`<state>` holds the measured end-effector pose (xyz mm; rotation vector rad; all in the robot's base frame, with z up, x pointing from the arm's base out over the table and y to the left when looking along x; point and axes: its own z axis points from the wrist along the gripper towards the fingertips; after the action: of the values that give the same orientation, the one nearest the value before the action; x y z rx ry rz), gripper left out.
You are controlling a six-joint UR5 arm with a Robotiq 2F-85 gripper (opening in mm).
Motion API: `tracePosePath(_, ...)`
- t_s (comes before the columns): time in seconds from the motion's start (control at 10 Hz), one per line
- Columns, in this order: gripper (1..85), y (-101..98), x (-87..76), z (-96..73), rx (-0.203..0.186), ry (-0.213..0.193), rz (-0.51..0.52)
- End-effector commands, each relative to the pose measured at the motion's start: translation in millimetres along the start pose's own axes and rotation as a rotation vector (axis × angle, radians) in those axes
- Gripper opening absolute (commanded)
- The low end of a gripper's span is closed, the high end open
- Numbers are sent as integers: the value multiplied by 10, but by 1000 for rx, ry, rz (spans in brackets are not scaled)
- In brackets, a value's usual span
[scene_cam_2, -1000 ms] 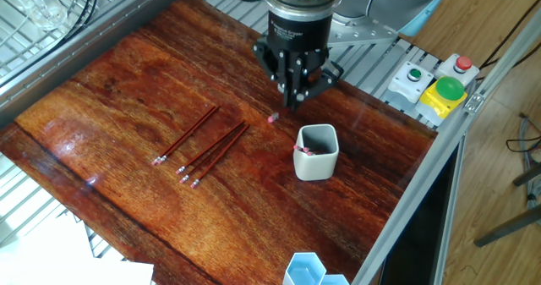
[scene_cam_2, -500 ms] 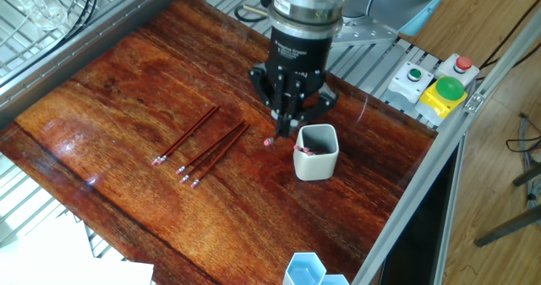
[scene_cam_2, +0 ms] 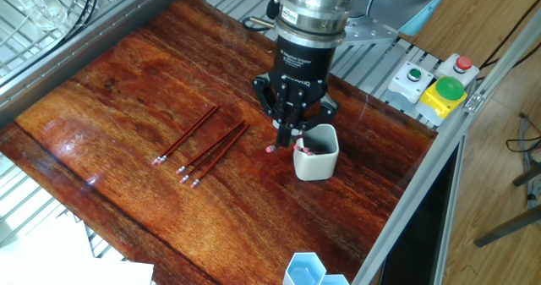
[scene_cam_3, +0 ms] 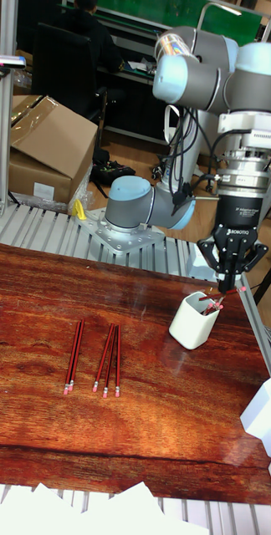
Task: Put the pen into the pen holder
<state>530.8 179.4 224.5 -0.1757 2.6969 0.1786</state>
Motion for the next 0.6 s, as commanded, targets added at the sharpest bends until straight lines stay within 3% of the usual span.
tracePosePath(0.0, 10, 25, 99, 86, -20, -32, 16)
tracePosePath(0.5, 10, -17, 281, 176, -13, -55, 30)
